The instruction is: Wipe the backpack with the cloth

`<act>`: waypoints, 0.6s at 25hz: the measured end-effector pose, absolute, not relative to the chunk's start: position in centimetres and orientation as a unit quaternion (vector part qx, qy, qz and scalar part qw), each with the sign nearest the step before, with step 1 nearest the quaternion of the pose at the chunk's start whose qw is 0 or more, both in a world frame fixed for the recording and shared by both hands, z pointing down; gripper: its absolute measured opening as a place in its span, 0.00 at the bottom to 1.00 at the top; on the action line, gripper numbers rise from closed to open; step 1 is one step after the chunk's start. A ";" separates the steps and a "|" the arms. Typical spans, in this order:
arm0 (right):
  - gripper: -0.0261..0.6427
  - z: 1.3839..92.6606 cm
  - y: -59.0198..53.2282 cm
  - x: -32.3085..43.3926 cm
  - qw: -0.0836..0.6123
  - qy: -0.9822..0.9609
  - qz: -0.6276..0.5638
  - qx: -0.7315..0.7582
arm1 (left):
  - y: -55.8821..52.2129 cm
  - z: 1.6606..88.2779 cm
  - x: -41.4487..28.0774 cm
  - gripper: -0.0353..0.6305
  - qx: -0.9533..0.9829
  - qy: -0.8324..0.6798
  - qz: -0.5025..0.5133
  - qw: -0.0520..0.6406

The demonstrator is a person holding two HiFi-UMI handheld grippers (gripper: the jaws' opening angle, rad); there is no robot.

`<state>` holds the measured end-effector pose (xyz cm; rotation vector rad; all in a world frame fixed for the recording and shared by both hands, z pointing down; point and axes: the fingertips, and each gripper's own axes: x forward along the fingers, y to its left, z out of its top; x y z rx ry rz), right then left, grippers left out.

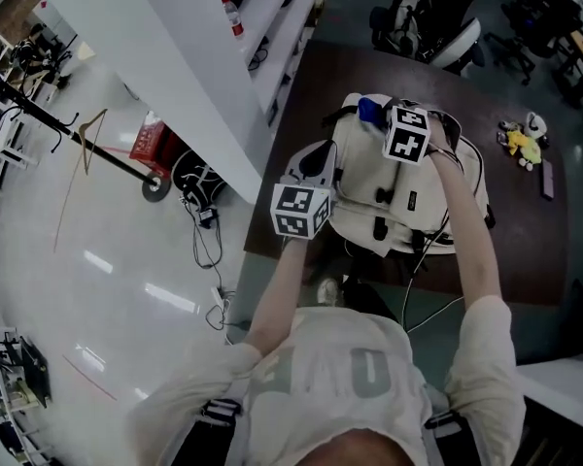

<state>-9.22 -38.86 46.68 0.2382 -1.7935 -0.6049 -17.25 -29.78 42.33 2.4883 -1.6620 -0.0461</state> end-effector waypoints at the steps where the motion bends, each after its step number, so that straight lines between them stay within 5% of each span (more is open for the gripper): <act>1: 0.10 46.6 -38.3 -9.2 0.577 -0.767 -0.259 0.107 | -29.3 42.3 -17.3 0.06 0.830 -0.553 -0.017 0.074; 15: 0.10 47.8 -28.7 -11.8 0.550 -0.780 -0.266 0.135 | -23.7 41.8 -18.0 0.06 0.814 -0.575 -0.034 0.068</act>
